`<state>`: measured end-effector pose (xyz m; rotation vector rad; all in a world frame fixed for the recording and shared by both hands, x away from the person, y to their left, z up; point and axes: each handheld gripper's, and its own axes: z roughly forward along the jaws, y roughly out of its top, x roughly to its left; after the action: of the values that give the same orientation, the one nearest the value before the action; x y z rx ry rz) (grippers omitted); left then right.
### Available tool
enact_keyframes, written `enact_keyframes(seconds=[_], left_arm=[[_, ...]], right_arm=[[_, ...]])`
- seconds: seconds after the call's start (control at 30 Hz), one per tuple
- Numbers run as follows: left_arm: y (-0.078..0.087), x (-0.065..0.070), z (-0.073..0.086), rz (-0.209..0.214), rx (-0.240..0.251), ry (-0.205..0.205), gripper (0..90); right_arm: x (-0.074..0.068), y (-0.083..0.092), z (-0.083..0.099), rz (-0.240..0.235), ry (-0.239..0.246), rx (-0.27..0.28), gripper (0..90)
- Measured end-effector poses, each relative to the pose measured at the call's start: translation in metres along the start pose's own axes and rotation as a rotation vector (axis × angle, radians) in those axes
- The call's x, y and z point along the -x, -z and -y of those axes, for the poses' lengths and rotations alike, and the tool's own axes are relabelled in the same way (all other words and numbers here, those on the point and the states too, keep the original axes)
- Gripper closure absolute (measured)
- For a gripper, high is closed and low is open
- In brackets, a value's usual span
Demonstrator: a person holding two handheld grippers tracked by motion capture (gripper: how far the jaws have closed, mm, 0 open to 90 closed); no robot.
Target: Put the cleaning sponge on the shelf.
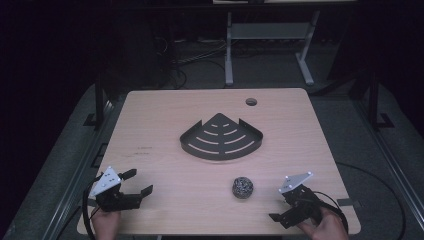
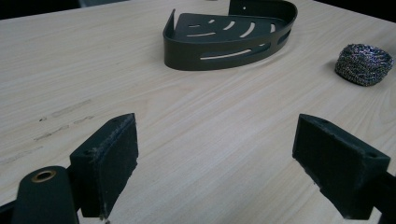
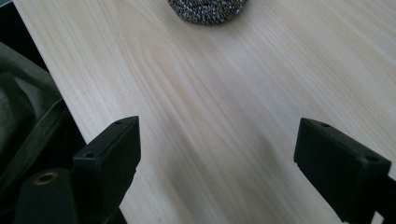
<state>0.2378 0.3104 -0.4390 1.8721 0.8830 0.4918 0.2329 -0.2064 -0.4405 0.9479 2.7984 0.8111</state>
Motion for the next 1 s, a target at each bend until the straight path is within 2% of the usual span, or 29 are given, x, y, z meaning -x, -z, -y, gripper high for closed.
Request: enact_keyframes(seconds=[0.4, 0.83, 1.0], left_arm=[[0.004, -0.002, 0.001, -0.004, 0.012, 0.009, 13.7], [0.005, -0.002, 0.001, -0.006, 0.015, 0.01, 13.7], [0.006, -0.004, 0.001, -0.008, 0.012, 0.011, 13.7]], right_arm=[[-0.002, -0.008, -0.016, -0.012, 0.033, -0.012, 14.3], [-0.003, -0.006, -0.031, -0.013, 0.053, -0.016, 14.5], [-0.003, -0.005, -0.039, -0.01, 0.075, -0.014, 14.6]])
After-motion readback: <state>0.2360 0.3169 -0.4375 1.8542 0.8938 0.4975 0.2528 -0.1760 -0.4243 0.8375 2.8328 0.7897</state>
